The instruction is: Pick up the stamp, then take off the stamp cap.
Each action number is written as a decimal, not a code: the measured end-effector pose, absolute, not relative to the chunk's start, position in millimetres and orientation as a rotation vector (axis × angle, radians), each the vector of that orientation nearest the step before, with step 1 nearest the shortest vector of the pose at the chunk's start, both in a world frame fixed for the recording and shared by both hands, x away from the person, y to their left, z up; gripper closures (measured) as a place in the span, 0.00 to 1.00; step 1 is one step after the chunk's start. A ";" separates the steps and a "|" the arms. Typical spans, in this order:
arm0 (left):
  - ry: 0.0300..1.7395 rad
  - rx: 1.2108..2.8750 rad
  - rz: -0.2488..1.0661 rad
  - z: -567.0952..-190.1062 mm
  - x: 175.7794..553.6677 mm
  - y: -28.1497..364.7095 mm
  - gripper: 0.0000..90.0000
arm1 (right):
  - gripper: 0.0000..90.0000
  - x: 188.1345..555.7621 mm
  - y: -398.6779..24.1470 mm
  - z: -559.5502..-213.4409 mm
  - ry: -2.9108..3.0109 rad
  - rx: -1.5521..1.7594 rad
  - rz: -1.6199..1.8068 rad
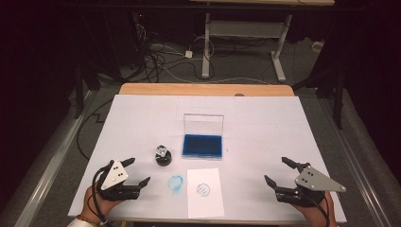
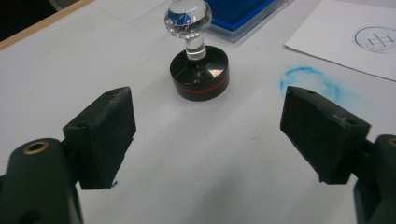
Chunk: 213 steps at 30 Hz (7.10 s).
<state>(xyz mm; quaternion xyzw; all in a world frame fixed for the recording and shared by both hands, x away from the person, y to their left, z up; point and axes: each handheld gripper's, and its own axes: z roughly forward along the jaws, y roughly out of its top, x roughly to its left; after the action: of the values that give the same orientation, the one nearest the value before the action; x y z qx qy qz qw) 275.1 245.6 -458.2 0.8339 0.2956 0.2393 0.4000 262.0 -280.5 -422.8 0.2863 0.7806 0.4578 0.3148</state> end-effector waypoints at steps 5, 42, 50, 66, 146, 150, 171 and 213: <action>0.744 2.132 0.594 -460.9 274.2 245.1 0.19 | 0.23 262.6 -281.0 -421.2 2.054 0.754 1.217; 0.758 2.211 0.459 -429.4 303.1 232.2 0.24 | 0.18 272.4 -267.4 -430.3 2.202 0.734 1.188; 0.780 2.292 0.437 -410.4 325.1 225.1 0.22 | 0.18 272.3 -267.5 -429.6 2.192 0.735 1.182; 0.745 2.420 0.284 -410.2 364.2 198.4 0.24 | 0.14 270.0 -267.5 -427.7 2.186 0.735 1.215; 0.709 2.271 0.294 -414.0 371.8 205.8 0.60 | 0.18 275.3 -262.1 -436.6 2.289 0.686 1.139; 0.703 2.229 0.299 -411.4 369.2 205.6 0.60 | 0.18 274.8 -262.7 -434.4 2.285 0.706 1.171; 0.604 2.011 0.243 -388.8 342.3 165.2 0.60 | 0.23 288.8 -206.7 -428.3 2.339 0.604 1.173; 0.477 1.907 0.096 -387.4 312.5 117.3 0.60 | 0.32 291.9 -111.5 -431.3 2.337 0.471 1.378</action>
<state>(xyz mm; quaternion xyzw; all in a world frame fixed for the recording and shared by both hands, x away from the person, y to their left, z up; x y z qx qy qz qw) 312.5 117.3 -387.4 0.8069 0.2018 0.0408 0.5537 291.9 -111.5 -431.3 0.1677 0.8327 0.4911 0.1929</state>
